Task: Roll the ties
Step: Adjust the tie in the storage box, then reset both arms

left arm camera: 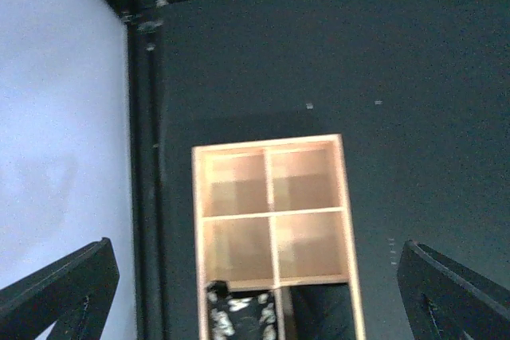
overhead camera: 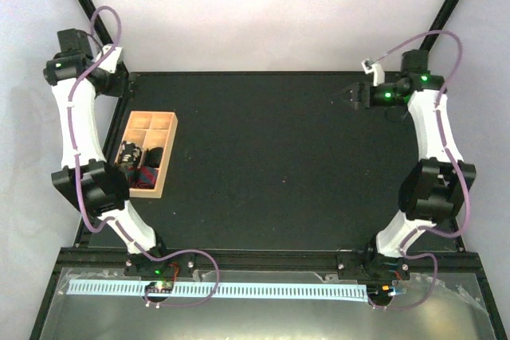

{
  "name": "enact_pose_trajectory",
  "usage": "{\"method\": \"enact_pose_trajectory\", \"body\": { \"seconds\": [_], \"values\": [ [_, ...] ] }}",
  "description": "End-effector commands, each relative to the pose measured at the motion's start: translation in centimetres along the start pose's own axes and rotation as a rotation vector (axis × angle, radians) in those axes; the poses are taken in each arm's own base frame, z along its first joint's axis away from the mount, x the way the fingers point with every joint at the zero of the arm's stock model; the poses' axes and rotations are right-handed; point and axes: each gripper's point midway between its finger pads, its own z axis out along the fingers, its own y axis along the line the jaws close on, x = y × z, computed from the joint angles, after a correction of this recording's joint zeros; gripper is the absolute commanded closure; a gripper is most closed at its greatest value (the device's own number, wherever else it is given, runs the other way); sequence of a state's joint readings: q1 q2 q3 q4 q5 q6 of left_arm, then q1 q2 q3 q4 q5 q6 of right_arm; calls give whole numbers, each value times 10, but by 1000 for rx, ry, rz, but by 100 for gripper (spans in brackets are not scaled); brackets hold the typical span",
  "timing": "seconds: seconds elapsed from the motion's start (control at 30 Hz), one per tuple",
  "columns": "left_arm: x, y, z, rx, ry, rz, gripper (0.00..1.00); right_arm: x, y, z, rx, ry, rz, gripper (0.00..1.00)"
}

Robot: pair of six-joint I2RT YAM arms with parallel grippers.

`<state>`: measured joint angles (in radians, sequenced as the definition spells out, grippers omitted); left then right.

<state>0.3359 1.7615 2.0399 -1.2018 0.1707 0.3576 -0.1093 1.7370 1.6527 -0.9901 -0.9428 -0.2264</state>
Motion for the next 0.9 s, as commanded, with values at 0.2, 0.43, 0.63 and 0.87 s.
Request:
{"method": "enact_pose_trajectory", "body": {
  "seconds": [0.2, 0.43, 0.63, 0.87],
  "values": [
    [-18, -108, 30, 266, -47, 73, 1, 4, -6, -96, 533, -91, -135, 0],
    [40, -151, 54, 368, -27, 62, 1, 65, -9, -100, 623, -27, -55, 0],
    [79, -162, 67, 375, 34, 11, 1, 79, 2, -96, 587, -74, -16, 0],
    [87, -154, 67, 321, 73, -30, 1, 80, 10, -91, 544, -127, -33, 0]
  ]
}}
